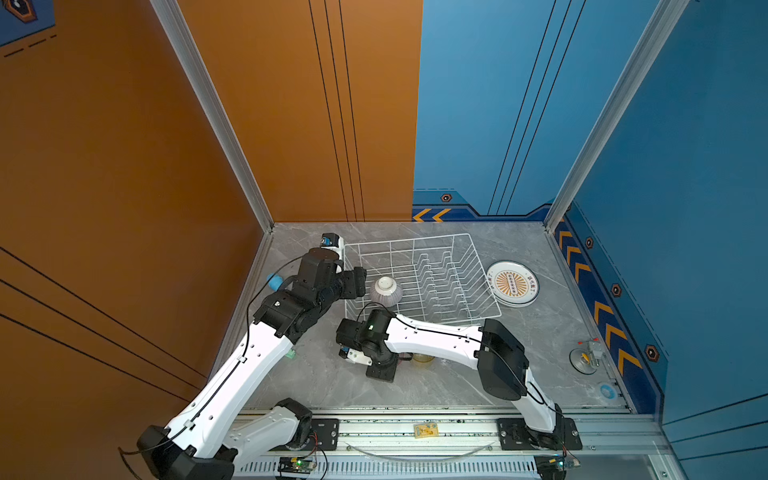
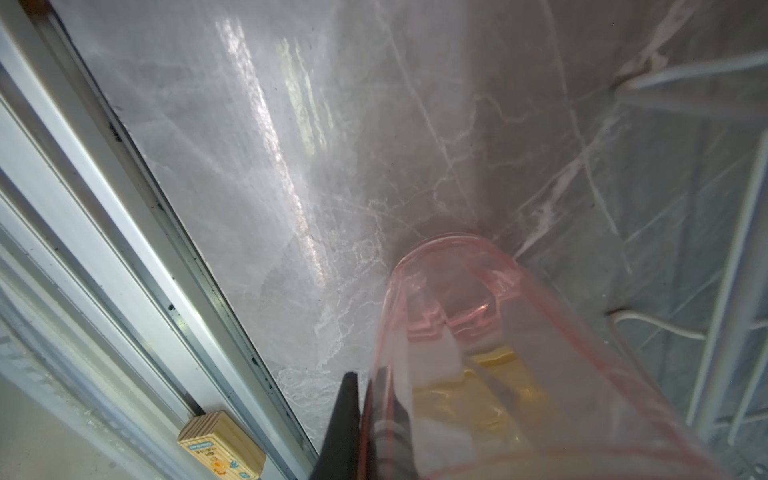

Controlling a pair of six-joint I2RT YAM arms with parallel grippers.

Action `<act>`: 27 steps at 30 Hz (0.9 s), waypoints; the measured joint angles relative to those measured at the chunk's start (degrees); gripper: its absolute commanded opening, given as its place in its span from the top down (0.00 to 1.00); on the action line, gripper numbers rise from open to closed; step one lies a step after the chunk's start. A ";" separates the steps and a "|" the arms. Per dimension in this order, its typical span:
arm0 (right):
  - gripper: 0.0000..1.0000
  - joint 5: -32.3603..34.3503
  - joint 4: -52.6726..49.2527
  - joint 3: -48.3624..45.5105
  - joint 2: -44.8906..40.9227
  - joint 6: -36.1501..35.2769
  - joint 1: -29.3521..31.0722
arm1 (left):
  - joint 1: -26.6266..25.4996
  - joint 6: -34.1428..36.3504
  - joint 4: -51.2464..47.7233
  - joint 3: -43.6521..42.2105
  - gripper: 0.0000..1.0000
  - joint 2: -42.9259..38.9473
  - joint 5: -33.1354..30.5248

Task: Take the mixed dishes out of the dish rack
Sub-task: 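Set the pink glass upright beside the yellow glass and open the right gripper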

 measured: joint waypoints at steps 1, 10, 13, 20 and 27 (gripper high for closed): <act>1.00 0.00 -0.24 0.24 0.15 -0.15 0.00 | 0.00 0.00 0.00 0.00 0.19 -0.02 0.04; 1.00 0.02 -0.83 0.79 0.46 -0.37 0.00 | 0.07 0.00 0.00 0.00 0.19 0.00 0.63; 0.97 0.04 -0.87 0.85 0.48 -0.37 0.00 | 0.07 0.00 0.00 0.00 0.19 0.00 0.83; 0.78 1.03 -0.96 0.92 0.48 -0.57 -0.11 | 0.07 0.00 0.00 0.00 0.19 0.17 1.29; 0.52 2.19 -1.01 1.14 0.48 -0.31 -0.35 | 0.07 0.00 0.00 0.00 0.19 0.22 1.70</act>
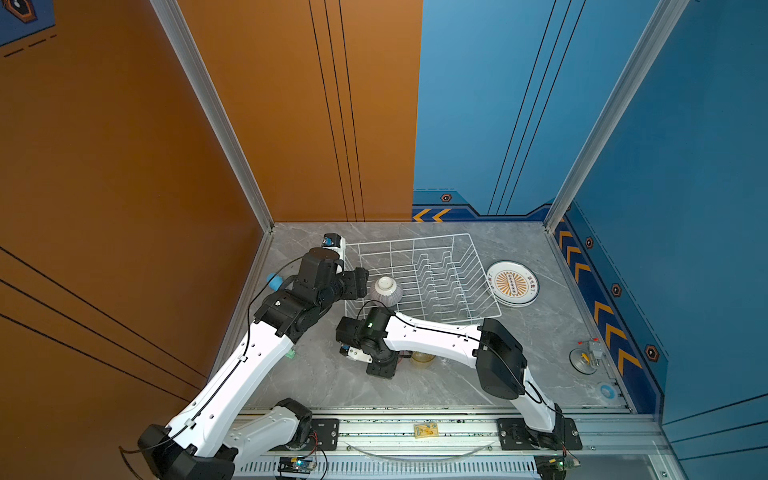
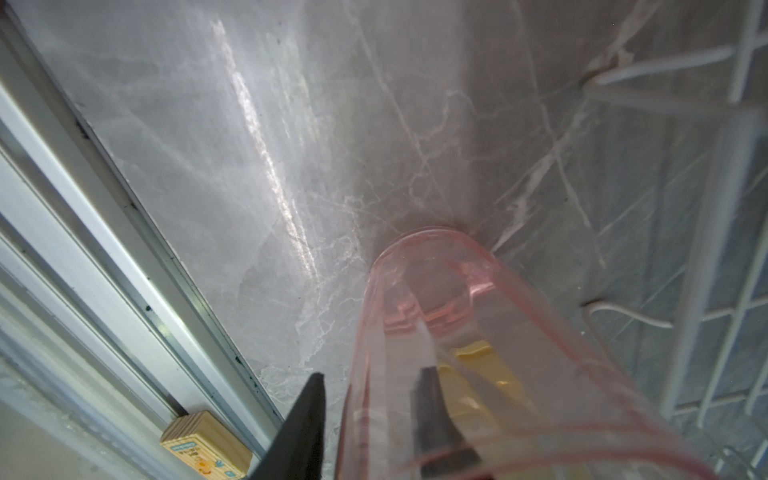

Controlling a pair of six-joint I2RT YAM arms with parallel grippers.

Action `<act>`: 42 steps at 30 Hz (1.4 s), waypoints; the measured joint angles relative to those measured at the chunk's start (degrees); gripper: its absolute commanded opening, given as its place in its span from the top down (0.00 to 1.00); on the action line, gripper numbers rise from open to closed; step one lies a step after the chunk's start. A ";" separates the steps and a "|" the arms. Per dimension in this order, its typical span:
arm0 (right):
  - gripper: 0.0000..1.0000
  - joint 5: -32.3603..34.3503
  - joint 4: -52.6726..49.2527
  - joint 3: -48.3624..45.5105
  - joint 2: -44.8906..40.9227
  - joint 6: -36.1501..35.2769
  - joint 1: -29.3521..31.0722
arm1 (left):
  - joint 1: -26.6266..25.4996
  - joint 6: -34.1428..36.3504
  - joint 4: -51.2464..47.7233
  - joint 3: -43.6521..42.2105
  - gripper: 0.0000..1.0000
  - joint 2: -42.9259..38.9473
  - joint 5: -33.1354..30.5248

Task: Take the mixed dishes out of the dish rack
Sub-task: 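Set the pink glass upright beside the yellow glass and open the right gripper, then raise the right gripper while the left gripper reaches to the striped bowl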

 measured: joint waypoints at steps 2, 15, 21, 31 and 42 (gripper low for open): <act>0.47 0.66 0.00 0.02 -0.02 0.07 0.00 | 0.00 0.00 0.00 0.00 0.19 0.04 0.04; 0.43 1.16 0.31 -0.09 -9.25 0.20 -1.20 | -0.02 0.04 -0.44 0.02 0.20 4.04 0.15; 0.41 0.61 1.64 -3.30 -18.88 0.98 -3.63 | -0.04 0.98 -1.40 1.27 0.21 6.97 -0.04; 0.40 0.09 10.14 -19.41 -39.06 7.89 -23.21 | -2.75 4.31 -5.40 10.75 0.21 22.38 -1.84; 0.39 -4.02 16.74 -28.22 -44.50 10.82 -31.08 | -3.21 6.45 -7.61 19.43 0.24 36.00 -2.14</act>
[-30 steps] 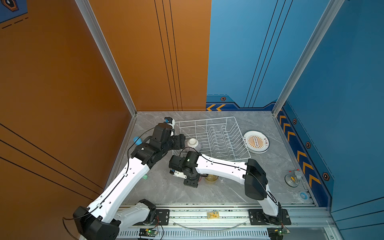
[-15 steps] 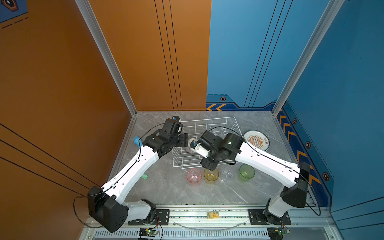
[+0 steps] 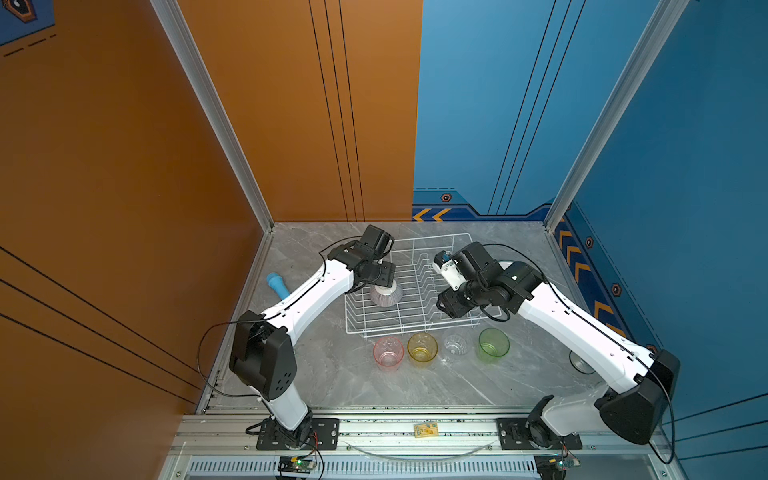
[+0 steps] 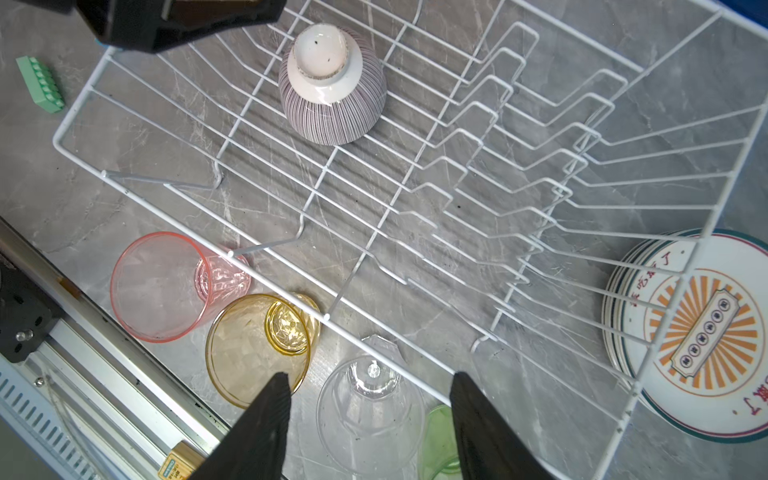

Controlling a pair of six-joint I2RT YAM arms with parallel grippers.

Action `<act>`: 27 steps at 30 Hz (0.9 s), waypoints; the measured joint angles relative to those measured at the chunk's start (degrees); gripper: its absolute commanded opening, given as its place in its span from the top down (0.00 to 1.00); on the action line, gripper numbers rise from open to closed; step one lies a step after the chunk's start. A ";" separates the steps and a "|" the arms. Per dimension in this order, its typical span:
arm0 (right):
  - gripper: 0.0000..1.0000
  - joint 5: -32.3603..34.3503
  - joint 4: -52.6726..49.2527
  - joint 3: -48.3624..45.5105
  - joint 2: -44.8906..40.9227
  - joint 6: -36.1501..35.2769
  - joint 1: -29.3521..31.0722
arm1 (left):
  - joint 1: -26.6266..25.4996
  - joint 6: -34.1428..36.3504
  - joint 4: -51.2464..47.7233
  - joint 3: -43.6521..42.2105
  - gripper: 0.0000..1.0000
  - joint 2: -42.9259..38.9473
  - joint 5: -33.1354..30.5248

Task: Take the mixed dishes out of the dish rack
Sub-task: 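Raise the right gripper while the left gripper reaches to the striped bowl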

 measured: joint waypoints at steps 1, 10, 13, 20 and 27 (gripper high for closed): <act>0.39 -0.26 0.42 -0.46 -0.28 0.11 -0.70 | 0.00 0.02 -0.22 0.63 0.24 1.16 0.00; 0.39 -2.49 2.14 -3.56 -2.62 0.15 -3.61 | -0.57 0.48 -1.09 4.09 0.25 8.72 0.24; 0.39 -3.15 2.67 -4.26 -3.26 0.15 -4.28 | -0.81 0.61 -1.77 5.05 0.25 9.99 0.26; 0.39 -4.28 3.85 -5.25 -3.93 0.15 -5.25 | -1.01 1.07 -3.17 7.52 0.26 13.57 0.39; 0.39 -4.68 4.52 -6.05 -4.50 0.17 -5.95 | -1.01 1.42 -3.87 7.85 0.27 15.45 0.39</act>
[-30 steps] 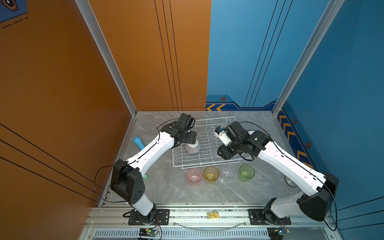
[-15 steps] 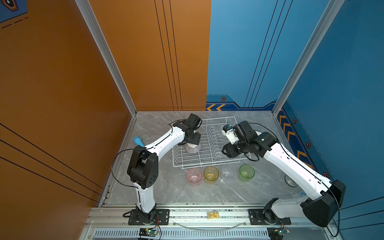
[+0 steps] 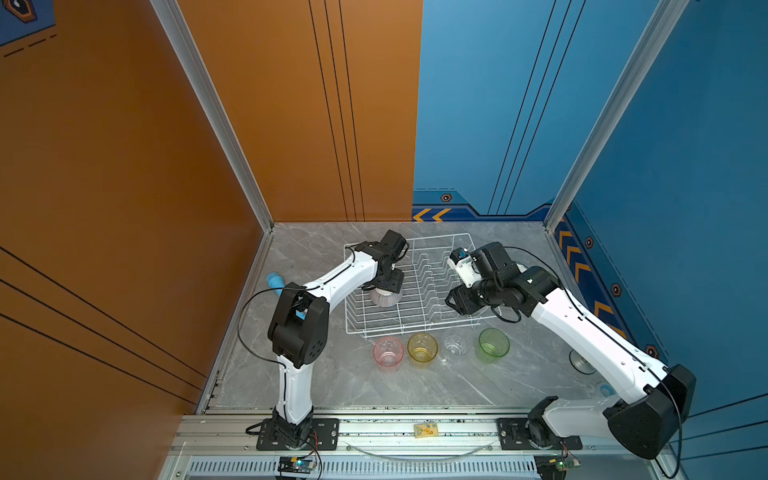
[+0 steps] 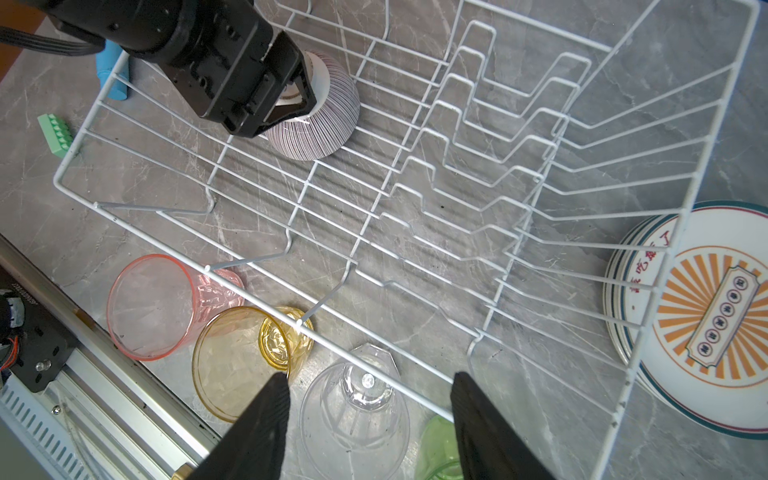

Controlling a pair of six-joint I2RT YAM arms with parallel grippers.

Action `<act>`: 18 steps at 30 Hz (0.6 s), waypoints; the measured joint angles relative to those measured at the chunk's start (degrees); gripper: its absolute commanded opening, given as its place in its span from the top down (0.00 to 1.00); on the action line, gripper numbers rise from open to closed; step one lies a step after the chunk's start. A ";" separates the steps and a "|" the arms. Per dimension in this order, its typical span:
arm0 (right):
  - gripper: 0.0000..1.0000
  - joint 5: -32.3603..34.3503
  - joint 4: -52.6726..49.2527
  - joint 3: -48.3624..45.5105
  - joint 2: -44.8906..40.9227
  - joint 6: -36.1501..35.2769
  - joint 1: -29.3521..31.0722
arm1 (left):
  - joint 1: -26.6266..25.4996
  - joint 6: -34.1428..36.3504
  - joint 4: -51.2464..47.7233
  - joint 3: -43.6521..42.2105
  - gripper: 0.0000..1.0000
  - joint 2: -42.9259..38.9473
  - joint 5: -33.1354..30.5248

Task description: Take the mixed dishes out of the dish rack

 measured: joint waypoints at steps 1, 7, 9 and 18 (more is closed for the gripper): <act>0.39 -0.04 0.00 -0.13 -0.11 0.00 -0.07 | 0.00 0.02 -0.04 0.09 0.27 0.15 0.00; 0.39 -0.24 0.48 -0.46 -0.20 0.39 -0.13 | 0.00 0.04 -0.17 0.48 0.28 0.63 -0.02; 0.39 -0.44 0.52 -0.63 -0.20 0.42 -0.15 | 0.00 0.04 -0.26 0.68 0.29 0.63 -0.04; 0.39 -1.31 1.14 -0.74 -0.20 0.44 -0.50 | 0.07 0.24 -0.39 1.09 0.32 1.38 -0.04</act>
